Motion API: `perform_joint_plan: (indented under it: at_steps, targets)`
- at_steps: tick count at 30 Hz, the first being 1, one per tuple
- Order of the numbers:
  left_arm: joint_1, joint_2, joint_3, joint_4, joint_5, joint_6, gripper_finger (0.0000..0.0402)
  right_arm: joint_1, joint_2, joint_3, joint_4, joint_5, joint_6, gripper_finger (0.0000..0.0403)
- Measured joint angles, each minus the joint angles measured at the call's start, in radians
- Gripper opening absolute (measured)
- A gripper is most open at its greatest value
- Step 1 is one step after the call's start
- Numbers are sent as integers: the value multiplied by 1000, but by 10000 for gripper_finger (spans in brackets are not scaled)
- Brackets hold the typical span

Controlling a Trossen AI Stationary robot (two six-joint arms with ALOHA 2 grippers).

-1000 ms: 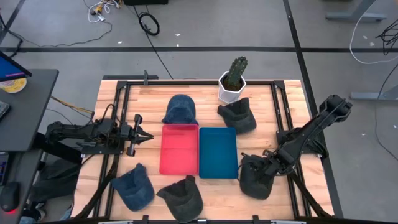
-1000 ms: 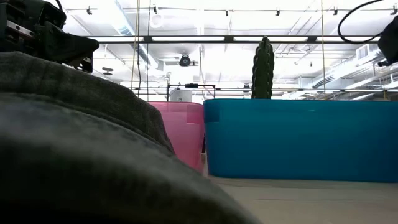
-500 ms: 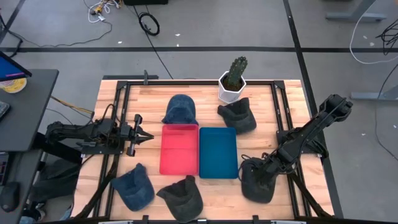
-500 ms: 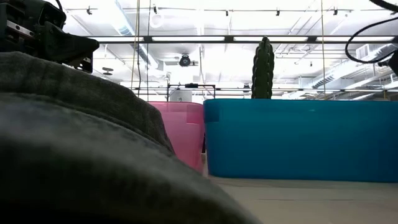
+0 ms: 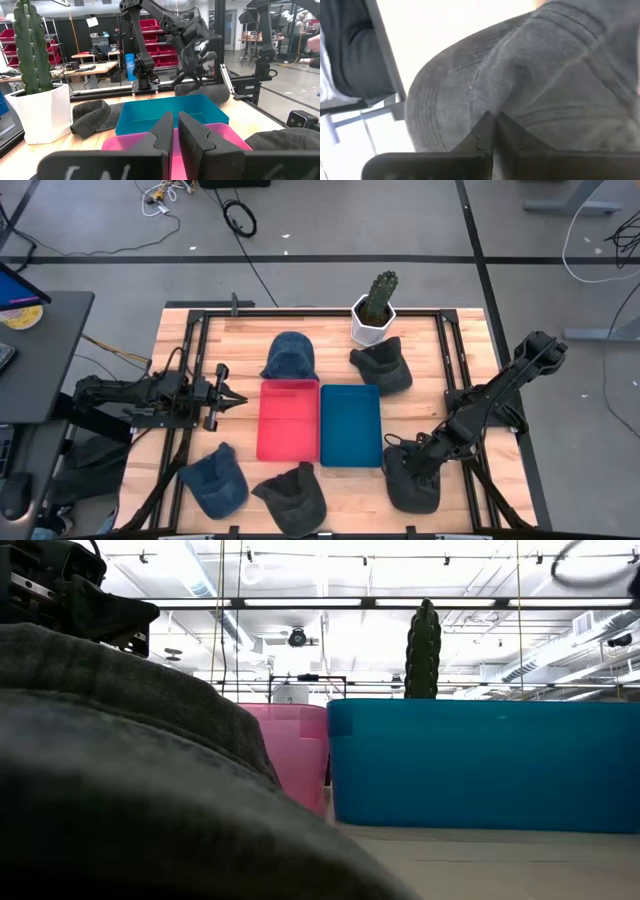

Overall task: Pick & Place hat
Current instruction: Put the bottom right gray cap into the blue bin

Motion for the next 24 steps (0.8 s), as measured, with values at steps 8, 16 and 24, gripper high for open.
perform_joint_plan:
  at_steps: [8, 16, 24]
  targets:
    - [0, 0, 0, 0, 0, 0, 30, 0, -19, 286, -410, 50, -4, 2]
    - [0, 0, 0, 0, 0, 0, 30, -20, -21, 518, -646, 211, -50, 1]
    - [0, 0, 0, 0, 0, 0, 30, -138, 7, 552, -585, 280, -238, 0]
